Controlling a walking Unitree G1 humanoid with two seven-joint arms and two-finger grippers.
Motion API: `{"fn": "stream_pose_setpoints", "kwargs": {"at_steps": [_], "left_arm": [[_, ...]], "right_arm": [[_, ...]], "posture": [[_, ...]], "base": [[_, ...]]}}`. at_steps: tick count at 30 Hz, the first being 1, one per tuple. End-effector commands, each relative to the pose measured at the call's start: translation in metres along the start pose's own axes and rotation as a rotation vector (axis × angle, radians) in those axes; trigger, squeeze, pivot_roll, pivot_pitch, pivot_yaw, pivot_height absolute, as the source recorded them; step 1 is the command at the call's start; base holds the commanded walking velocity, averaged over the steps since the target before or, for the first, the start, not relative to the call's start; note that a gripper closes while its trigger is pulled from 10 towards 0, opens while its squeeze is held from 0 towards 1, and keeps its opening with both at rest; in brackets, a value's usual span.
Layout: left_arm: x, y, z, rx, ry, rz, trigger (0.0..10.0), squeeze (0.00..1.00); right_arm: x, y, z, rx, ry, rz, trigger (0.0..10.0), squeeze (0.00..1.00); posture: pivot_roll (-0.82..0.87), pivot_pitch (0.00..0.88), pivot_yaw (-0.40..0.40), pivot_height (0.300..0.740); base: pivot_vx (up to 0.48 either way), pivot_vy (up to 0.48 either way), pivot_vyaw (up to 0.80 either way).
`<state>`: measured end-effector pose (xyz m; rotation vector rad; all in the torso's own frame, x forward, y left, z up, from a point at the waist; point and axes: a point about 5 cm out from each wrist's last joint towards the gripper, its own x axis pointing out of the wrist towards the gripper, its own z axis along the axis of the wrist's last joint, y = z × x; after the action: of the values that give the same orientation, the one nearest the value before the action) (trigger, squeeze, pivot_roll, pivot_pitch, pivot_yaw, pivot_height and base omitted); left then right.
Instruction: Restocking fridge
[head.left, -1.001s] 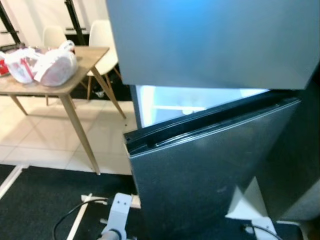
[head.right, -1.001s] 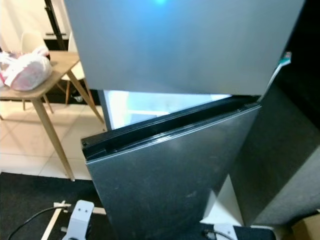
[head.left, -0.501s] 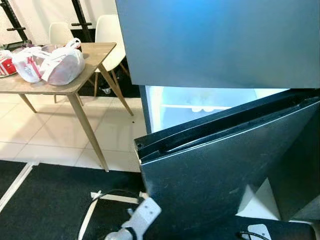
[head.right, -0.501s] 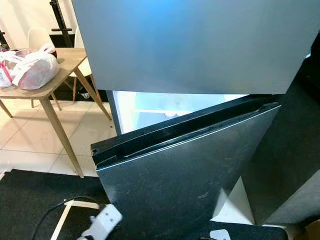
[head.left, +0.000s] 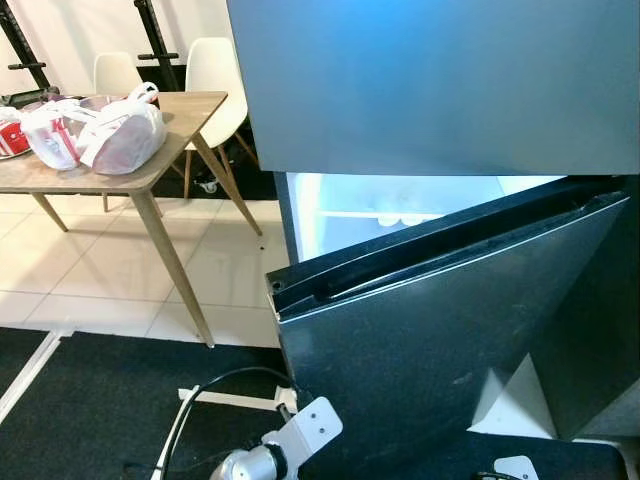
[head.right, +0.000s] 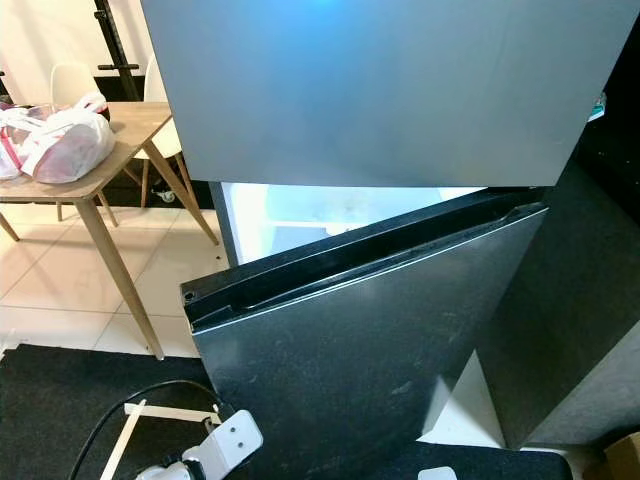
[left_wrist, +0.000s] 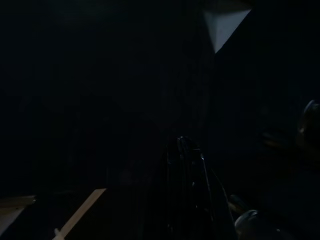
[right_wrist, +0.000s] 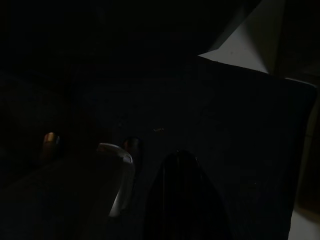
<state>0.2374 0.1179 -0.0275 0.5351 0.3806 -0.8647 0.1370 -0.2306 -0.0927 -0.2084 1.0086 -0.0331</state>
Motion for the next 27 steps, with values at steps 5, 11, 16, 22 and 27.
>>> {"fn": "stream_pose_setpoints", "kwargs": {"at_steps": [5,11,16,22,27], "left_arm": [[-0.004,0.03,0.004,0.088,0.026,0.115,10.0,0.0],[-0.022,0.079,-0.004,0.193,0.141,0.411,10.0,0.0],[-0.071,0.145,-0.009,0.227,0.235,0.902,10.0,0.0],[-0.114,0.183,-0.004,0.311,0.265,1.219,10.0,0.0],[-0.117,0.178,-0.012,0.267,0.283,1.283,10.0,0.0]], "right_arm": [[-0.001,-0.004,0.001,0.023,-0.025,-0.011,10.0,0.0],[-0.001,0.0,0.003,0.026,-0.042,-0.005,10.0,0.0],[0.001,0.003,0.01,0.034,-0.067,0.004,10.0,0.0],[0.001,0.004,0.014,0.03,-0.082,0.012,10.0,0.0],[0.002,0.01,0.018,0.012,-0.097,0.031,10.0,0.0]], "posture": [[-0.09,0.074,0.055,0.726],[-0.08,0.071,0.049,0.726],[-0.08,0.071,0.047,0.726],[-0.07,0.071,0.043,0.726],[-0.07,0.066,0.048,0.726]], "base": [[0.0,0.0,0.0],[0.0,0.0,0.0],[0.0,0.0,0.0],[0.0,0.0,0.0],[0.0,0.0,0.0]]}}
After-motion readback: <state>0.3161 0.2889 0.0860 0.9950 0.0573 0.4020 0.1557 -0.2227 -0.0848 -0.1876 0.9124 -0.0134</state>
